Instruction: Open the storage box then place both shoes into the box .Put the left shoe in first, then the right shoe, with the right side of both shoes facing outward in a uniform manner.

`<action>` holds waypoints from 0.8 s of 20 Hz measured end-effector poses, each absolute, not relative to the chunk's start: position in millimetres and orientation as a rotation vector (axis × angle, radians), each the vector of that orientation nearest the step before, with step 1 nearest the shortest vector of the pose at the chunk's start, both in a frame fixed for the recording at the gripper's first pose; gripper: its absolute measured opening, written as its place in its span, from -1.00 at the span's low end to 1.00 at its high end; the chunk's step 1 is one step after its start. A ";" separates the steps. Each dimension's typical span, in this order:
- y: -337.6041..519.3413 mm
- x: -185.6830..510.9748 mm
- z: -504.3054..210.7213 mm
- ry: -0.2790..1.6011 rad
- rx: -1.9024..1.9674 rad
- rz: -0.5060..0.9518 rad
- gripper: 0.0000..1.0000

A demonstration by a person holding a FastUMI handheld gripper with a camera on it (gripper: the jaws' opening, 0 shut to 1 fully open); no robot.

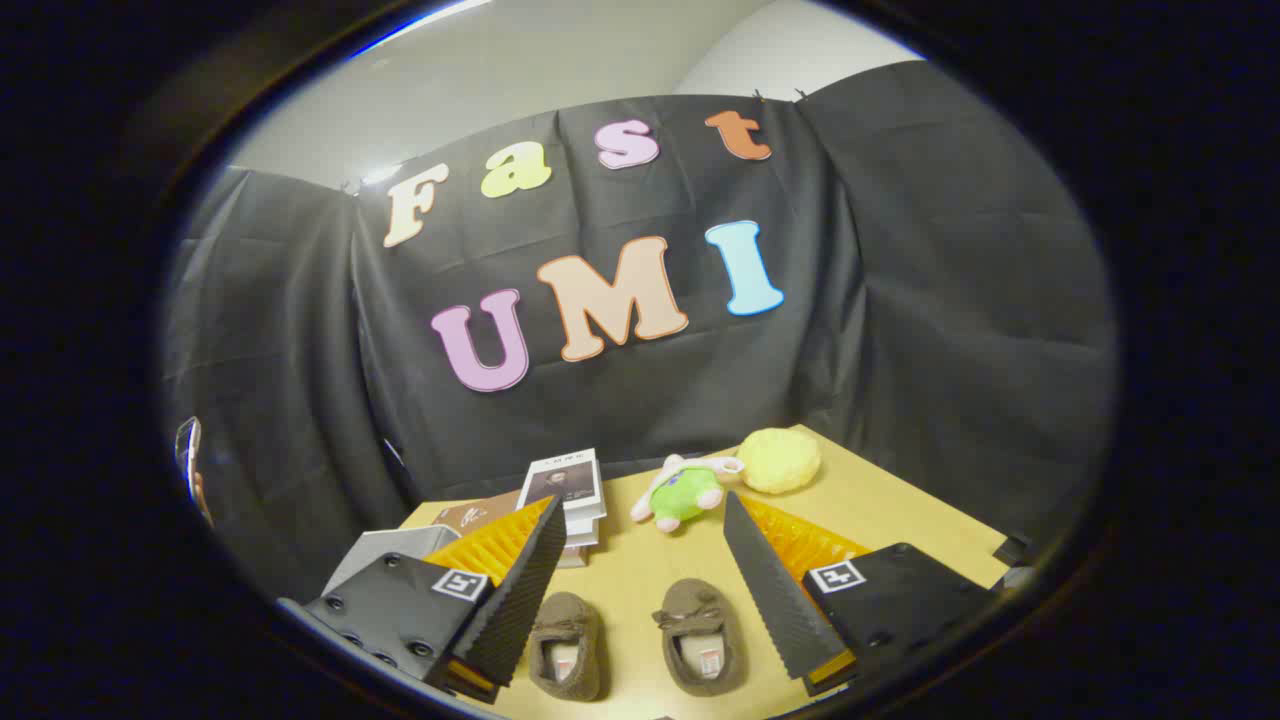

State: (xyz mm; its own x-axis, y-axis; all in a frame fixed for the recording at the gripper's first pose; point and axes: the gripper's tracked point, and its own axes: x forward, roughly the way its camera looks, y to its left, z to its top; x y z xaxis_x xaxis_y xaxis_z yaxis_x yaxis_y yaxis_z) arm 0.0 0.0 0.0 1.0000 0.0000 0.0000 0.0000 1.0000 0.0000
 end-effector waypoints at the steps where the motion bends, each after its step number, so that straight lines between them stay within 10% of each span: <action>1: -1.6 -1.1 -0.4 0.001 -0.002 -0.003 1.00; 16: 9.8 1.5 -17.2 0.062 -0.005 0.027 1.00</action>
State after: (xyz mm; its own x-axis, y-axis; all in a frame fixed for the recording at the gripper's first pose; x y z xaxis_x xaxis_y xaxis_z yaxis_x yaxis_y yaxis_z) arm 1.5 9.8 -17.2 0.9977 0.0272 -0.0619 -0.0275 0.9996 -0.0038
